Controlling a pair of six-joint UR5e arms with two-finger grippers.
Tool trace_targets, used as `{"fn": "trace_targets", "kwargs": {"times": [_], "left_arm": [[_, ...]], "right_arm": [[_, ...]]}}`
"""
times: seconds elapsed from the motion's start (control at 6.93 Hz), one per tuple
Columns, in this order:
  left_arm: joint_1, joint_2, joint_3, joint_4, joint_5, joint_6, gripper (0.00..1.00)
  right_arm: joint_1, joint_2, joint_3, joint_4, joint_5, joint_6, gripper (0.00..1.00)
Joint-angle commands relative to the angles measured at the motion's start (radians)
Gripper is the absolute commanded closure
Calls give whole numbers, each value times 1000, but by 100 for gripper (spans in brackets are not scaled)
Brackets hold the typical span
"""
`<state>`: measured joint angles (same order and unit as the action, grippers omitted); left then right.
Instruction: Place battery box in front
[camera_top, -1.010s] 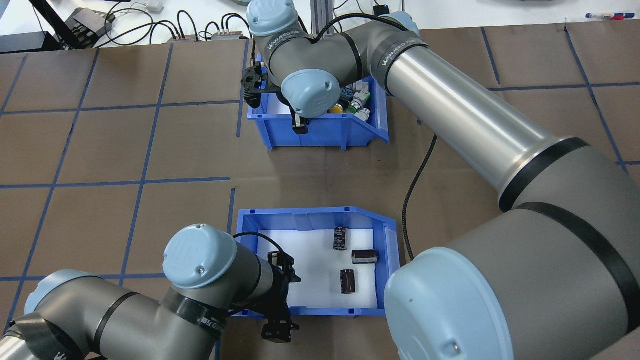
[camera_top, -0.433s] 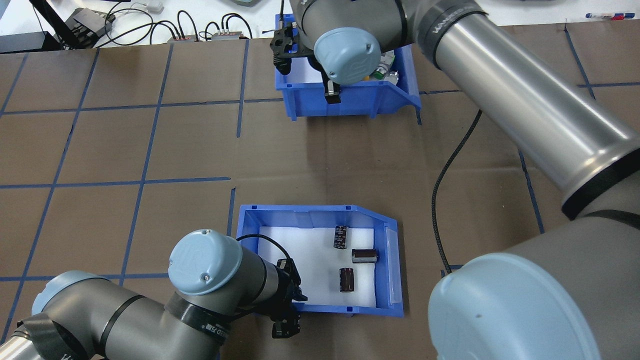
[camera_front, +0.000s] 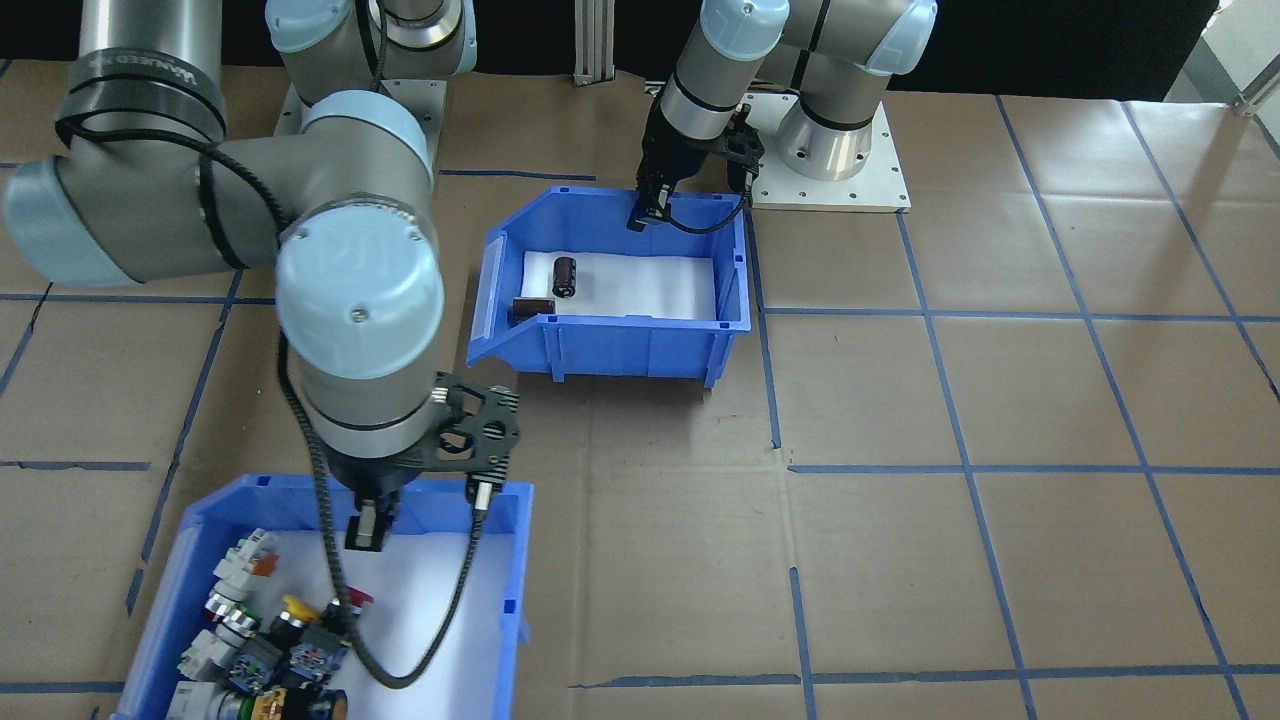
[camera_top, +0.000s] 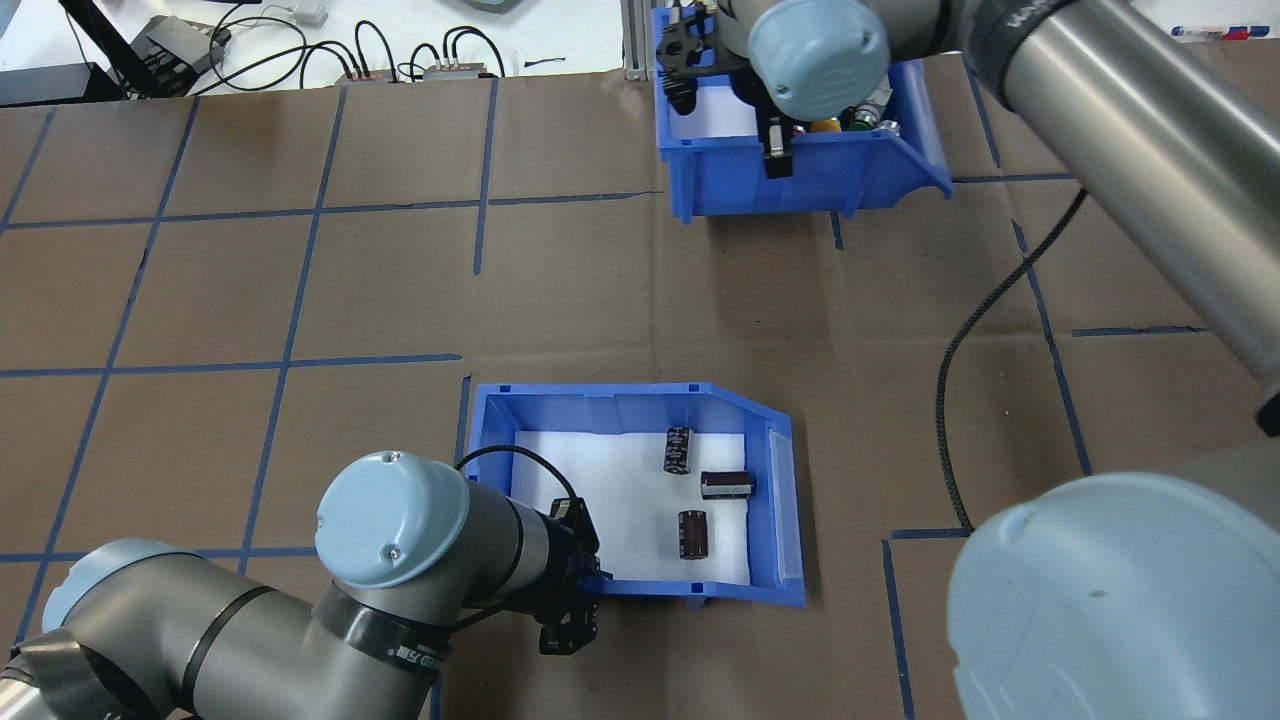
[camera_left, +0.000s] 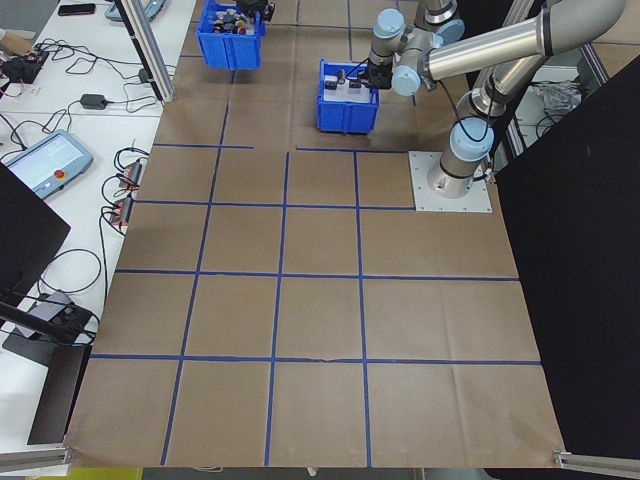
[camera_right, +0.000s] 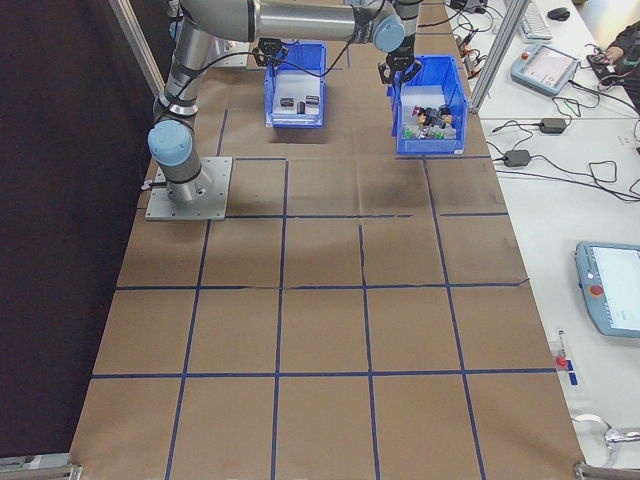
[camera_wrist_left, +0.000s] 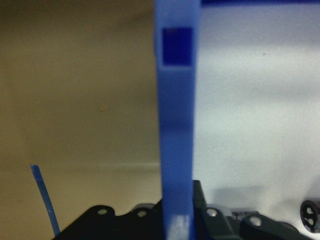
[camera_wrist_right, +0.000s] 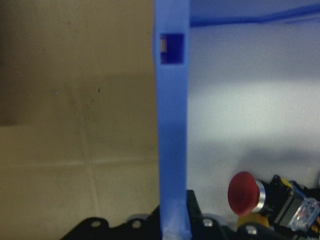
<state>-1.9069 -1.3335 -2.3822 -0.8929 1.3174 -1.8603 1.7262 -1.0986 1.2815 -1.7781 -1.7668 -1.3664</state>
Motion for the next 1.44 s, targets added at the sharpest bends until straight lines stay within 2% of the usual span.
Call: {"fn": "trace_targets", "kwargs": {"times": [0.0, 0.14, 0.29, 0.43, 0.87, 1.15, 1.3], "left_arm": [[133, 10, 107, -126, 36, 128, 100], [216, -9, 160, -183, 42, 233, 100], [282, -44, 197, -204, 74, 278, 100], [307, -108, 255, -202, 75, 324, 100], [289, -431, 596, -202, 65, 333, 99], [240, -576, 708, -189, 19, 297, 96], [211, -634, 771, -167, 16, 241, 96]], "right_arm": [[-159, -142, 198, -30, 6, -147, 100], [-219, -218, 304, -99, 6, -255, 100], [-271, -275, 385, -133, 16, -301, 100], [-292, -320, 445, -141, 21, -304, 100], [-293, -368, 536, -225, 21, -382, 100], [-297, -368, 542, -225, 21, -385, 100], [-297, -368, 544, -225, 20, -396, 100]]}}
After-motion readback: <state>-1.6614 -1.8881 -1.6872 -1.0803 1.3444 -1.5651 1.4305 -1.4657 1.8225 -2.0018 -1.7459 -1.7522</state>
